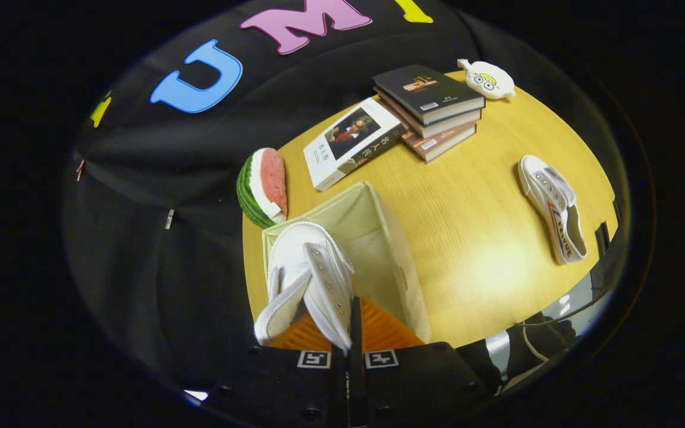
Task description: Open the storage box then place both shoes into the box .Put the left shoe in first, then the right shoe, with the right side of both shoes facing outward in a uniform manner.
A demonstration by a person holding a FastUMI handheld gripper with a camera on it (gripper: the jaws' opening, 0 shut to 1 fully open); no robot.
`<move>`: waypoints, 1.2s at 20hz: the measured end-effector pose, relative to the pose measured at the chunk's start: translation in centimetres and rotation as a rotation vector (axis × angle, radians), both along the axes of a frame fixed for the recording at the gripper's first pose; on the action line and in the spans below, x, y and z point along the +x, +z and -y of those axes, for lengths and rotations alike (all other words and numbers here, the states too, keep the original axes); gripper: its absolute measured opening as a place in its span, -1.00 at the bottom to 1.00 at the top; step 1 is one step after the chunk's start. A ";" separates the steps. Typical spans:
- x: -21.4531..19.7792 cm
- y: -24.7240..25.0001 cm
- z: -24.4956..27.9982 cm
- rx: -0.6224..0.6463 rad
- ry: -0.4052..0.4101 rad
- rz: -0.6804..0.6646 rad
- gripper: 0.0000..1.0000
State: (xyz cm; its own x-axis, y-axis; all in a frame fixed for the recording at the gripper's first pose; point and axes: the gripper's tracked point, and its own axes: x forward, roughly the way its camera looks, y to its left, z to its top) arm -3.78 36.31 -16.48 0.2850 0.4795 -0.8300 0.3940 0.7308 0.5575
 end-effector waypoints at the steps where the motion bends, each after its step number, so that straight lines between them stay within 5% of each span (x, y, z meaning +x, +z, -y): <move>1: 0.2 -0.8 -0.7 -0.011 -0.010 -0.018 -0.87; 8: 1.4 -4.0 -4.2 -0.075 -0.071 -0.052 -0.87; 10: 1.4 -4.3 -6.8 0.010 -0.090 -0.053 -0.87; 11: 1.2 -3.5 -7.9 0.084 -0.093 -0.056 -0.65; 14: 1.4 -2.8 -7.5 0.110 -0.075 -0.039 1.00; 24: 4.1 4.0 2.3 0.104 0.005 0.246 0.97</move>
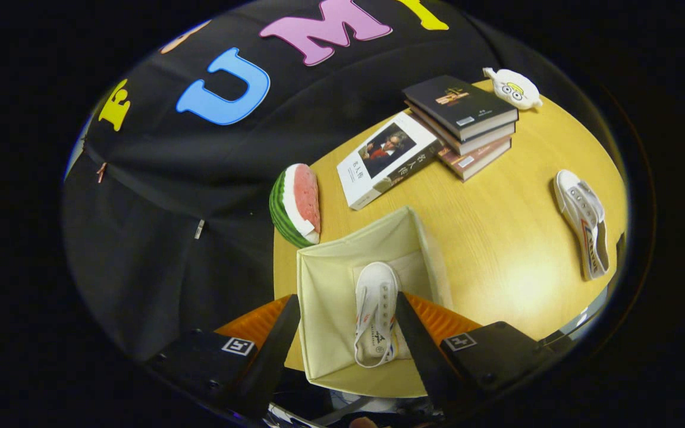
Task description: Open the storage box then place both shoes into the box .Put the left shoe in first, then the right shoe, with the right side of both shoes facing outward in a uniform manner.
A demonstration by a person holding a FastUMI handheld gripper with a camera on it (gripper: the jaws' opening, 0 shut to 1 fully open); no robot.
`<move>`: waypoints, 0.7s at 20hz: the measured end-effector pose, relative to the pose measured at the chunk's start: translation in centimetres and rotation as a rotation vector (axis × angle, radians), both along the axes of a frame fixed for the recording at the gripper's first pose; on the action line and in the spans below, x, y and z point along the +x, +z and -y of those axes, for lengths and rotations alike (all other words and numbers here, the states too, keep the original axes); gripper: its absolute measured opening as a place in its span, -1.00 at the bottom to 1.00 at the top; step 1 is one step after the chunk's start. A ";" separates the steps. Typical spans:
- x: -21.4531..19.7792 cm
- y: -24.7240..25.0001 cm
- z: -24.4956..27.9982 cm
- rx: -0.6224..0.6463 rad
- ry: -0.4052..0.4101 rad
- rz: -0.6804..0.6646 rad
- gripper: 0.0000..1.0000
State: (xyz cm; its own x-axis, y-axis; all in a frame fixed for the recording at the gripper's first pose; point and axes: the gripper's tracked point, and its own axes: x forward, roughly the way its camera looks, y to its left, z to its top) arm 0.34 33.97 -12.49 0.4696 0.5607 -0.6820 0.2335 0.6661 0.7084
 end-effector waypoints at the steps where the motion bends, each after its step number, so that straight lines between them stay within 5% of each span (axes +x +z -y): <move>1: 0.3 0.3 1.7 -0.017 0.009 0.036 0.97; 14: -3.7 -9.3 30.2 -0.494 0.080 0.263 0.98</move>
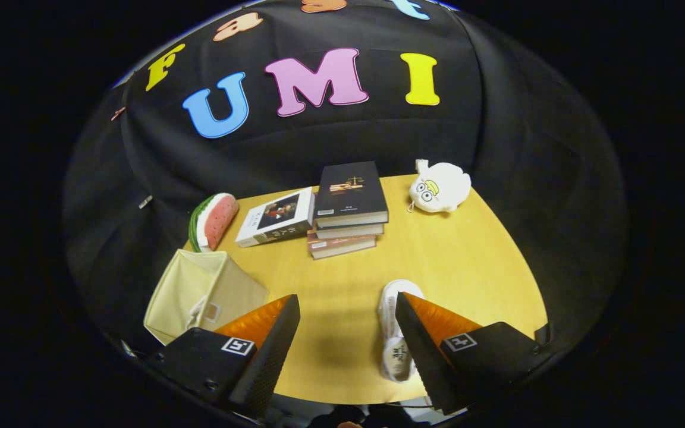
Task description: Open the storage box then place both shoes into the box .Put the left shoe in first, then the right shoe, with the right side of both shoes facing outward in a uniform manner.
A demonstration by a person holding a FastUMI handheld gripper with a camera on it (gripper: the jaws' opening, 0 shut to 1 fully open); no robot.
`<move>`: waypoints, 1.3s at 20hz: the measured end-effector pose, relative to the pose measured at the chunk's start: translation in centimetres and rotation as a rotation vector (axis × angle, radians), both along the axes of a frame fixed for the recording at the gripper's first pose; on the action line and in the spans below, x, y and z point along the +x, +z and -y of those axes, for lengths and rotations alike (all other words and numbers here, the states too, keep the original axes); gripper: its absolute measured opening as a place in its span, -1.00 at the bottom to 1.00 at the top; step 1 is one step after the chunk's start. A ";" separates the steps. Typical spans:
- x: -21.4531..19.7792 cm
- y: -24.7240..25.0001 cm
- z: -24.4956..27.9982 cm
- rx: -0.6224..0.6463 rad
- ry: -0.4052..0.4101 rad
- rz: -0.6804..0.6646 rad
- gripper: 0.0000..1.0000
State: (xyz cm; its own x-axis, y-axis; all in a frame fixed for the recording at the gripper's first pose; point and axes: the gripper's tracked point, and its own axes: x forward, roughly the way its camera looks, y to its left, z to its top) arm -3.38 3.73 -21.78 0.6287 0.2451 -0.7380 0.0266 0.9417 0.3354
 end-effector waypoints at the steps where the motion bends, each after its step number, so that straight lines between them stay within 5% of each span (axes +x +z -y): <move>1: -0.5 -1.1 1.5 -0.015 -0.002 -0.011 0.98; 5: -2.6 -6.5 4.8 0.008 -0.004 -0.095 0.98; 13: -6.4 -17.8 3.0 0.004 0.151 -0.229 0.96; 20: -2.0 -21.4 3.2 -0.004 0.052 -0.225 0.84; 22: -1.2 -21.6 1.9 0.020 0.025 -0.226 0.54; 24: -1.1 -21.9 1.9 0.002 -0.025 -0.256 -0.12; 26: -1.0 -21.7 3.3 -0.036 -0.097 -0.265 -0.42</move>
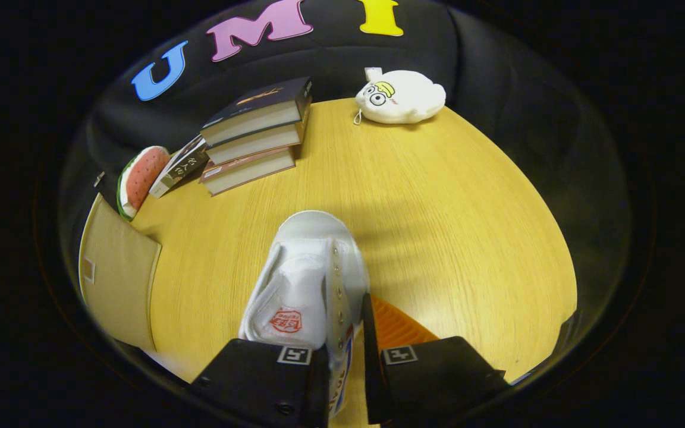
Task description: Open the storage box then place both shoes into the box .Put the left shoe in first, then the right shoe, with the right side of both shoes facing outward in a uniform manner.
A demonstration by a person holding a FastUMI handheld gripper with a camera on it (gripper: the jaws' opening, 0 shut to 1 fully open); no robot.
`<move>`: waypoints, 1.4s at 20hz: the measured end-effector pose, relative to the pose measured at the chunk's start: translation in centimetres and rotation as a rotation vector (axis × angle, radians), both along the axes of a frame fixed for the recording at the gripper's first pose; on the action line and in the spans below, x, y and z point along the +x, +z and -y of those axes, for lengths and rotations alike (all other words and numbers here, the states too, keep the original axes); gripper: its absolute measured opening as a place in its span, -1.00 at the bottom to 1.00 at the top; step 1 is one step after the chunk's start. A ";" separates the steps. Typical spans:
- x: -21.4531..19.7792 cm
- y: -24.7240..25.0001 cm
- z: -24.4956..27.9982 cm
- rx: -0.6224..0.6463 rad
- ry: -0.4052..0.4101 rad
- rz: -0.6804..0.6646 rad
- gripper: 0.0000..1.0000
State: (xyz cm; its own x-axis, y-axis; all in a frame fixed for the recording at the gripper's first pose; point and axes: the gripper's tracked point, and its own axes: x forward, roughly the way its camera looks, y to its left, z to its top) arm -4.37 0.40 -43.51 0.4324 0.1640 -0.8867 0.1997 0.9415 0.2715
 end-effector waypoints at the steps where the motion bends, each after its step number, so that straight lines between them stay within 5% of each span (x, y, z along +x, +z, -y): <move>1: -0.1 0.1 0.3 0.001 -0.039 -0.014 -0.79; 6: -0.6 2.9 0.1 0.102 -0.198 -0.056 -0.86; 10: 0.0 8.3 -1.5 0.161 -0.234 -0.041 -0.85; 19: 3.5 23.7 -13.8 0.264 -0.156 0.074 -0.85; 28: 3.3 27.1 -28.3 0.338 -0.096 -0.002 -0.86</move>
State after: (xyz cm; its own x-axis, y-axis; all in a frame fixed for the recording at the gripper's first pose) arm -1.09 28.70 -16.44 0.4583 0.4071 -0.7901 0.2837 0.7755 0.5640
